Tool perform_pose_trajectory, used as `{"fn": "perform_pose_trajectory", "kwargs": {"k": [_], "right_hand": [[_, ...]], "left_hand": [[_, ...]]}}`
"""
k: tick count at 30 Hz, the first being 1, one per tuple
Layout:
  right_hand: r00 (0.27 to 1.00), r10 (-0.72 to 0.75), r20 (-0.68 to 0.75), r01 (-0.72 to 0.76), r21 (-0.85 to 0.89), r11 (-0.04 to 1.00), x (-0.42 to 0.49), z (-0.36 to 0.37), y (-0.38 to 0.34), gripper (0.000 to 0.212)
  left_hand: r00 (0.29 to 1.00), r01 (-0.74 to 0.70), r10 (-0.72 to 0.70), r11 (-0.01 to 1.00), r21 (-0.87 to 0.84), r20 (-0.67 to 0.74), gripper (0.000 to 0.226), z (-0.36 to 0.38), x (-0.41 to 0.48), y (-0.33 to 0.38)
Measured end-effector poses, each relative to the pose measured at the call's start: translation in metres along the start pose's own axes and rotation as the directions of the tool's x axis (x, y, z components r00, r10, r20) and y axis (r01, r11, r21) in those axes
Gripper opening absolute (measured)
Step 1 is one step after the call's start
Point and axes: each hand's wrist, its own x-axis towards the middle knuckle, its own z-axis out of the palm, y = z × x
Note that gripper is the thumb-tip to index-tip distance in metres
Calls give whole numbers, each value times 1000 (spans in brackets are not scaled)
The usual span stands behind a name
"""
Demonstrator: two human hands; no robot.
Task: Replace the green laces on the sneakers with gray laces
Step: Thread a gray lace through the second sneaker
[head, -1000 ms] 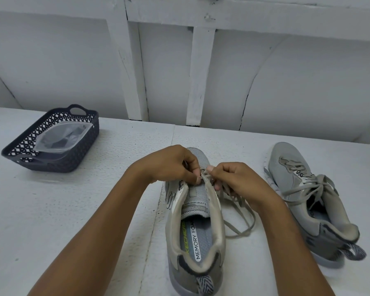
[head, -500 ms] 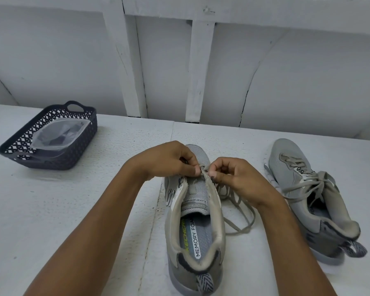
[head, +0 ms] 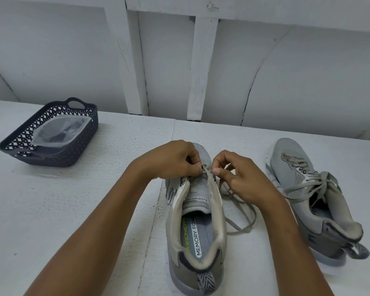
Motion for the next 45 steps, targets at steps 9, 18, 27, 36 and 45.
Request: {"fn": "perform_pose_trajectory", "kwargs": {"k": [9, 18, 27, 36, 45], "right_hand": [[989, 78, 122, -96, 148, 984, -1, -10, 10, 14], [994, 108, 3, -107, -68, 992, 8, -4, 5, 18], [987, 144, 69, -148, 65, 987, 15, -16, -14, 43], [990, 90, -111, -59, 255, 965, 21, -39, -35, 42], [980, 76, -183, -6, 358, 934, 17, -57, -39, 39]], "left_hand": [[1000, 15, -14, 975, -223, 9, 12, -5, 2, -14], [988, -18, -32, 949, -316, -153, 16, 0, 8, -17], [971, -77, 6, 954, -289, -237, 16, 1, 6, -14], [987, -119, 85, 954, -274, -134, 15, -7, 14, 14], [983, -182, 157, 711, -679, -99, 29, -7, 22, 33]]}}
